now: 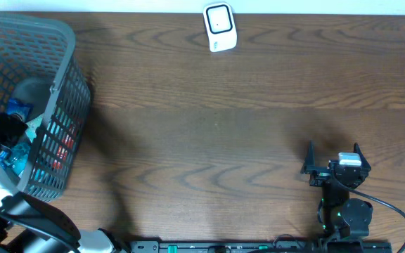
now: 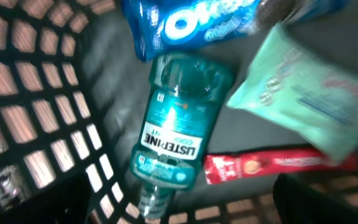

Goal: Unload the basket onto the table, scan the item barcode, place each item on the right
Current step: 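Reach the left gripper into the basket and grasp the teal mouthwash bottle, then lift the bottle out and place it on the table center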

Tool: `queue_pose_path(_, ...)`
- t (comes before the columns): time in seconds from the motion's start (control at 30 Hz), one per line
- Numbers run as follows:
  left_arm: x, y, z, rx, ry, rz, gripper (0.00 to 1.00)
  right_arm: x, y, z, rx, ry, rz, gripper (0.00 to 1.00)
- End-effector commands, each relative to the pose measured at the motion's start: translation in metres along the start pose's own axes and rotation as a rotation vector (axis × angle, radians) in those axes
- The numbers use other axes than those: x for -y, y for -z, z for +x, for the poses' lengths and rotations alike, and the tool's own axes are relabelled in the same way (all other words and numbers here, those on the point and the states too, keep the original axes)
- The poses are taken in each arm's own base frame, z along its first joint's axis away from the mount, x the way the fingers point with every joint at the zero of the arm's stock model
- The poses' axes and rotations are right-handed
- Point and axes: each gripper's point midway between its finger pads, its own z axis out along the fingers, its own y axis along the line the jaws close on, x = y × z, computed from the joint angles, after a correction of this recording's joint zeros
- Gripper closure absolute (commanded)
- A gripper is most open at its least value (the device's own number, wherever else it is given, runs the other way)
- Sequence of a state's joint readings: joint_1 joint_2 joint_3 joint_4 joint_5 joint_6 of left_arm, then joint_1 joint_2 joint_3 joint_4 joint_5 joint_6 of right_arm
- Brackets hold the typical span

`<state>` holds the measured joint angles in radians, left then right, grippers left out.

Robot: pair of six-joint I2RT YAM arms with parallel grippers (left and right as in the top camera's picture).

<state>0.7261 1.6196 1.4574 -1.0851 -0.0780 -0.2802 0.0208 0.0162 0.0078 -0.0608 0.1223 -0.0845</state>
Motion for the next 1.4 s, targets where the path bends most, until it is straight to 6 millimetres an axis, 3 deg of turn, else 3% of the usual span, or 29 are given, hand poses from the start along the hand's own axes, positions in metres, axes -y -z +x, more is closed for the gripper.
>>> queue_pose_path(0.0, -0.014, -0.025, 0.014, -0.037, 0.002, -0.042, 0.06, 0.001, 0.000, 0.000, 0.003, 0.006, 0.003, 0.01)
queue_pose_path(0.2, -0.055, -0.039, 0.011, -0.020, 0.078, -0.151, 0.05, 0.001, 0.000, 0.000, 0.003, 0.006, 0.003, 0.01)
queue_pose_path(0.3, -0.064, -0.048, 0.009, -0.009, 0.100, -0.153, 0.01, 0.001, 0.000, 0.000, 0.003, 0.006, 0.003, 0.01)
queue_pose_path(0.37, -0.060, -0.052, 0.011, -0.021, 0.096, -0.109, 0.01, 0.001, 0.000, 0.000, 0.003, 0.006, 0.003, 0.01)
queue_pose_path(0.53, -0.026, -0.055, 0.013, -0.042, -0.051, 0.088, 0.01, 0.001, 0.000, 0.000, 0.003, 0.006, 0.003, 0.01)
queue_pose_path(0.77, -0.023, -0.062, 0.008, -0.032, -0.099, 0.097, 0.02, 0.001, 0.000, 0.000, 0.003, 0.006, 0.003, 0.01)
queue_pose_path(1.13, -0.020, -0.119, 0.033, -0.225, -0.113, 0.080, 0.02, 0.001, 0.000, 0.000, 0.003, 0.006, 0.003, 0.01)
queue_pose_path(1.37, -0.016, -0.139, 0.051, -0.308, -0.132, 0.069, 0.02, 0.001, 0.000, 0.000, 0.003, 0.006, 0.003, 0.01)
